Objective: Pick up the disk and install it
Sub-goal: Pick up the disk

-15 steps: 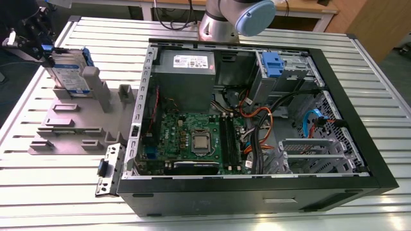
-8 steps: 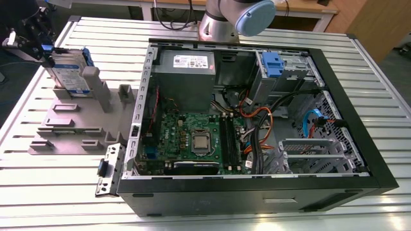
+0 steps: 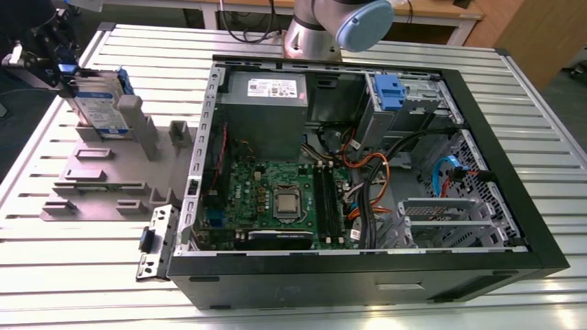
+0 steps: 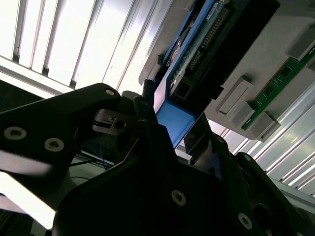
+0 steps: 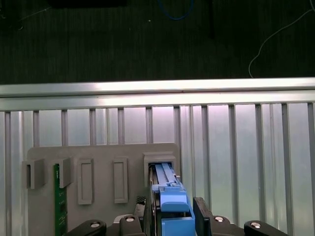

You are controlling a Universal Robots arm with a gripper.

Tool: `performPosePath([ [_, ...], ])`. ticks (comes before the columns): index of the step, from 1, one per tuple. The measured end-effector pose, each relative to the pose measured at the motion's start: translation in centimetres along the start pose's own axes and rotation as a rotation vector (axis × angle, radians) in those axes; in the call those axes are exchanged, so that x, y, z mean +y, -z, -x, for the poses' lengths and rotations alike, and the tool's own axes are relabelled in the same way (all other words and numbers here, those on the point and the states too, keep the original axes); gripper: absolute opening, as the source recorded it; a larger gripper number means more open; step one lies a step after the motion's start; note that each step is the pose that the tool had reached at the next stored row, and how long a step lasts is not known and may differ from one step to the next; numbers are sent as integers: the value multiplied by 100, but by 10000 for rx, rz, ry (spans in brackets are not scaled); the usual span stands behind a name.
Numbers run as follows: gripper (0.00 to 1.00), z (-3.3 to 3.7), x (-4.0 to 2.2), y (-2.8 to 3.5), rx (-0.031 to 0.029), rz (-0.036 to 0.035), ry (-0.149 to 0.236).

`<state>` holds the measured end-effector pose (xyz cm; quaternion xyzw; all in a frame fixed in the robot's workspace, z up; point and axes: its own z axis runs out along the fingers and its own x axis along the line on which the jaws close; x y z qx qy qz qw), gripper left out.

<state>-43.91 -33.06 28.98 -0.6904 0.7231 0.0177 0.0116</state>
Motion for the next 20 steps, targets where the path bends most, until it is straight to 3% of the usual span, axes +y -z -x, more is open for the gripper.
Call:
performPosePath([
  [6, 48, 0, 0, -3, 1, 0, 0],
  [7, 41, 0, 0, -3, 1, 1, 0],
  [13, 37, 0, 0, -3, 1, 1, 0],
  [20, 37, 0, 0, -3, 3, 0, 0],
])
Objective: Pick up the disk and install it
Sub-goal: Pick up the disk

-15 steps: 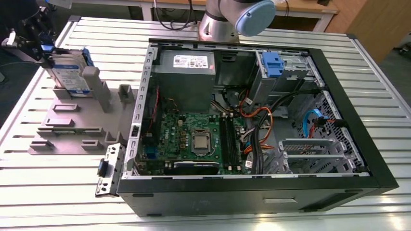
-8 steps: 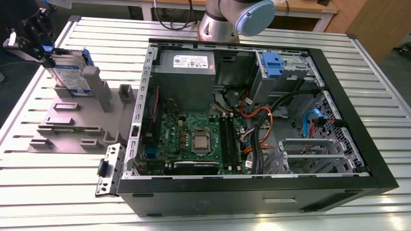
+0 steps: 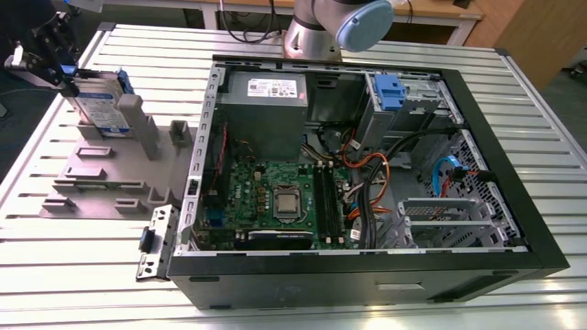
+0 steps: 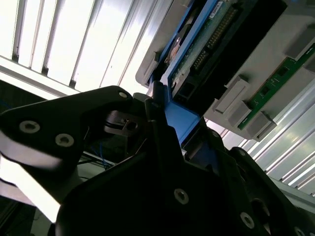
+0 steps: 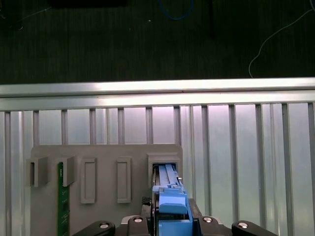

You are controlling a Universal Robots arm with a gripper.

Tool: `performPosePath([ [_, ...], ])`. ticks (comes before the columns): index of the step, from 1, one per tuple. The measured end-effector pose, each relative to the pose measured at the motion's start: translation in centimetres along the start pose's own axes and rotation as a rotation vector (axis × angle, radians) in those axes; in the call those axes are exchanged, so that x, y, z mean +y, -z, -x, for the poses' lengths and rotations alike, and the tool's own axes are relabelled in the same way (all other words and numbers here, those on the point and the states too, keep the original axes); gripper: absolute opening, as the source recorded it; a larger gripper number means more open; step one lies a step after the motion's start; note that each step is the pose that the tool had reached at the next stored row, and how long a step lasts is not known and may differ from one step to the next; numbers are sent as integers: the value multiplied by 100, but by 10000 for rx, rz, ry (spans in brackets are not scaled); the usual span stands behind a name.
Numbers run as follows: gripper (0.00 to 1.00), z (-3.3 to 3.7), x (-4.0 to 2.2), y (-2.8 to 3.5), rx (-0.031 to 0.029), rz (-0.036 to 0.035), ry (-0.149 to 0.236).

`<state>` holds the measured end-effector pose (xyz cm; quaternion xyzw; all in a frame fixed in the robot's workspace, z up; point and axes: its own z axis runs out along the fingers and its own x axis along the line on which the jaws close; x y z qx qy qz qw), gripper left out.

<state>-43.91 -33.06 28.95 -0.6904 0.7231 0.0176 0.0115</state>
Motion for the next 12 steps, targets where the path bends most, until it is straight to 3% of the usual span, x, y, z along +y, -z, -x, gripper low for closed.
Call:
performPosePath([
  [4, 37, 0, 0, 0, 0, 0, 5],
  [8, 37, -1, 1, -1, 4, 15, 396],
  [12, 37, -1, 1, 0, 5, 22, 523],
])
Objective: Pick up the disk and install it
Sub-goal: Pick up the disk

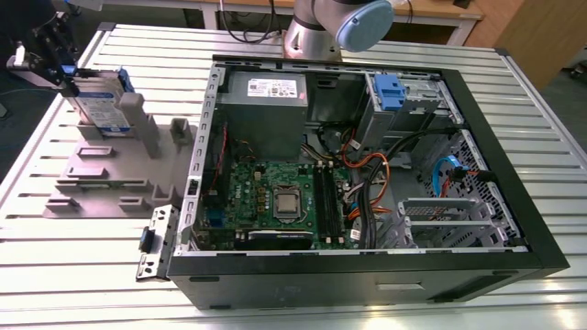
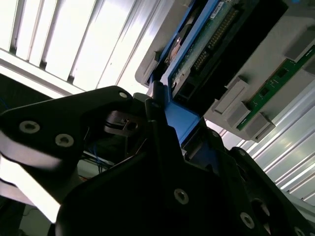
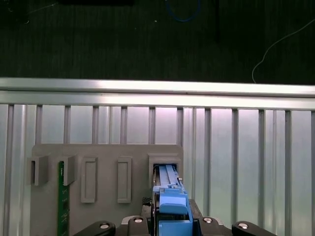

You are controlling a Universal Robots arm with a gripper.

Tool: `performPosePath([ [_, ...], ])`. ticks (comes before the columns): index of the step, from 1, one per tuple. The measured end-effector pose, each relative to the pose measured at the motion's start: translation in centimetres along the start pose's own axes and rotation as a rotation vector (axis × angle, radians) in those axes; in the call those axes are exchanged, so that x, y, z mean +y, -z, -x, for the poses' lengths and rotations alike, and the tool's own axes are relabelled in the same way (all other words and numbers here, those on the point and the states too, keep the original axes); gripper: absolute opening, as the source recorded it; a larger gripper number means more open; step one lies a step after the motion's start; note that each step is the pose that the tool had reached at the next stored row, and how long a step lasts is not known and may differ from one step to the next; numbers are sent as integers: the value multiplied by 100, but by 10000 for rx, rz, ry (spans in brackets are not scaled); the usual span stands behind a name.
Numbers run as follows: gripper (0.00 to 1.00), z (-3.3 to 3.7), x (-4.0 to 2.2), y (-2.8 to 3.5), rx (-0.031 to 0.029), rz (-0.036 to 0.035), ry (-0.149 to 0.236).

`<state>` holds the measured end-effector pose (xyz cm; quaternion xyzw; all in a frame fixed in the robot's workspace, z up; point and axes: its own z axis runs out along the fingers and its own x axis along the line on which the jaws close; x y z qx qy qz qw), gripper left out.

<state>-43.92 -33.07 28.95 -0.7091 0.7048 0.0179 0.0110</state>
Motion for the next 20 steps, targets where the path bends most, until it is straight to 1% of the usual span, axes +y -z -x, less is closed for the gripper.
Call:
performPosePath([
  [5, 38, 0, 0, -1, 1, 5, 155],
  [6, 44, 0, 0, -1, 4, 5, 139],
  [8, 44, -1, -1, -2, 28, -1, -15],
  [13, 44, 0, 0, -2, 30, -2, -84],
  [15, 44, 0, -1, -3, 30, -13, -372],
  [20, 44, 0, 0, -4, 30, -16, -395],
])
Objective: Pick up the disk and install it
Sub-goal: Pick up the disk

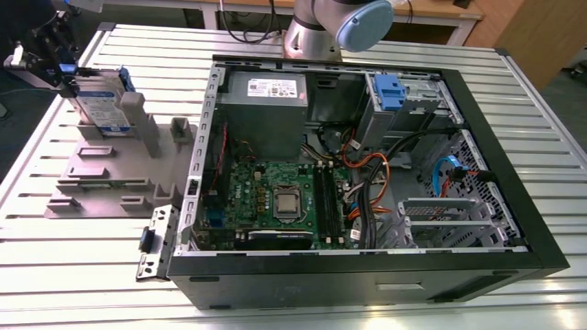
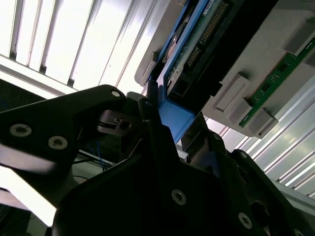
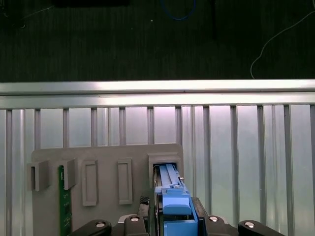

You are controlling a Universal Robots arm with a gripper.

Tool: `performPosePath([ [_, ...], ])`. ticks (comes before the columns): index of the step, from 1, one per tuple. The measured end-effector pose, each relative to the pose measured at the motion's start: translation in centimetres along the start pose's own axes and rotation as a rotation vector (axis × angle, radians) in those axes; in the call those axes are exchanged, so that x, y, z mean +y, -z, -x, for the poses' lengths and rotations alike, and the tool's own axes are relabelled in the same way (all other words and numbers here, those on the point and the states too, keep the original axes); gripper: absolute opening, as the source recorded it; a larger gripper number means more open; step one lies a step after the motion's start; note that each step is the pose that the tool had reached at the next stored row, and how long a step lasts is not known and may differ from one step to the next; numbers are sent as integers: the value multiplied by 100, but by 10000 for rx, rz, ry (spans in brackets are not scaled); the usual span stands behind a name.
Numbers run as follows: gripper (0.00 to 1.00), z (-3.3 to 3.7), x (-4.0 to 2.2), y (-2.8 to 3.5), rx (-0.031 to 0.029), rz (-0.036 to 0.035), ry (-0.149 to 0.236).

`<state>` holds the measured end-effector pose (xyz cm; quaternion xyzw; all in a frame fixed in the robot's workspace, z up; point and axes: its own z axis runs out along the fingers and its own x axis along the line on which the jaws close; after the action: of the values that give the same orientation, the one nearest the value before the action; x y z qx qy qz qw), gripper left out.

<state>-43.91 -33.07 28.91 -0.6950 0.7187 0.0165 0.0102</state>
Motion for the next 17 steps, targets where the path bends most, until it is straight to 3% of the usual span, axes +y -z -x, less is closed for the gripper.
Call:
performPosePath([
  [9, 44, 0, 0, 0, 0, -1, -1],
  [11, 37, 0, 0, 0, 1, 0, -1],
  [17, 37, 0, 0, 0, 0, 0, -2],
])
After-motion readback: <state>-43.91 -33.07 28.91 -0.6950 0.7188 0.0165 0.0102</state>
